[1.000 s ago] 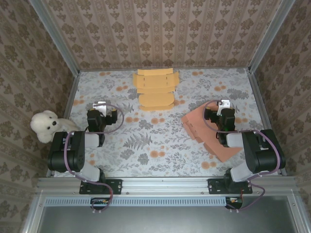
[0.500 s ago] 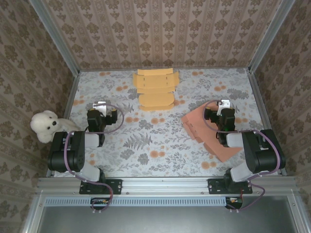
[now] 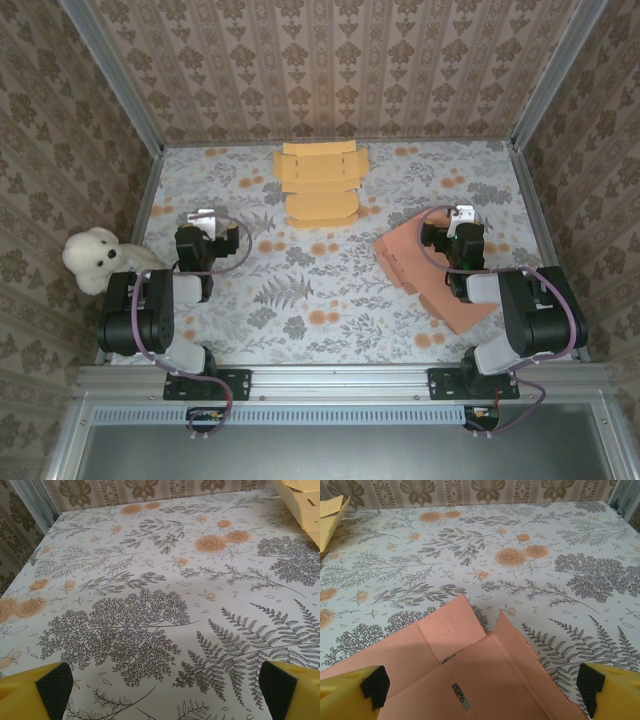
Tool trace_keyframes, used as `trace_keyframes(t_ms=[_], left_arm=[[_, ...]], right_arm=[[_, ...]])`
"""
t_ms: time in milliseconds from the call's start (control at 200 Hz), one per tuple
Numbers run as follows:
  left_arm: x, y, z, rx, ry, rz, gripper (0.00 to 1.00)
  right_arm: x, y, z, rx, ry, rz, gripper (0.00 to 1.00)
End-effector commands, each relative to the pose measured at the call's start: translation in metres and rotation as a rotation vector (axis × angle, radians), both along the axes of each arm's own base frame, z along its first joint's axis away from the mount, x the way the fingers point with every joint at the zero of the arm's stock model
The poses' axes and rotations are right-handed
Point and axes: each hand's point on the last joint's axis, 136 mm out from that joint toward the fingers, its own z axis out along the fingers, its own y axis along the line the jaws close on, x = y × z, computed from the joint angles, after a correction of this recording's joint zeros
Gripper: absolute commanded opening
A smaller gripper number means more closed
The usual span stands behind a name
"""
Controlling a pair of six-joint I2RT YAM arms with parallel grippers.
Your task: Fold the paper box
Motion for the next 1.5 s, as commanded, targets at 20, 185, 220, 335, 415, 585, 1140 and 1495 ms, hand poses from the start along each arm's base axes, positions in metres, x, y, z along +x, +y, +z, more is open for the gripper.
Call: trace_keyframes(t_ms=[20, 185, 220, 335, 415, 585, 1140, 1495], left_arm=[[0.007, -0.001, 0.006, -0.024, -0.014, -0.012, 1.0], [0.009, -0.001, 0.007, -0.013, -0.016, -0.013, 1.0], [0.009, -0.001, 0.007, 0.003, -0.006, 0.003, 1.0], [0.002, 0.015, 0.038, 0.064, -0.024, 0.159, 1.0], [-0.012, 0.04, 0.065, 0.048, -0.066, 0.35, 1.0], [-0.024, 0.024, 0.109, -0.297, -0.052, 0.328, 1.0], [0.088, -0.105, 0.096, -0.418, 0.253, -0.013, 1.0], [0.184, -0.135, 0.025, -0.419, 0.437, -0.097, 0.94]], right_arm=[[0.009, 0.002, 0.009, 0.005, -0.033, 0.014, 1.0], [0.01, 0.001, 0.009, 0.007, -0.029, 0.014, 1.0], [0.009, 0.002, 0.009, 0.007, -0.028, 0.015, 1.0], [0.01, 0.0, 0.016, -0.005, -0.022, -0.002, 1.0], [0.008, -0.014, 0.032, -0.005, 0.085, -0.114, 1.0], [-0.009, -0.003, 0.106, 0.119, -0.056, -0.133, 1.0], [0.015, 0.076, 0.175, 0.29, -0.067, 0.094, 1.0], [0.03, 0.168, 0.156, 0.225, 0.022, 0.342, 1.0]])
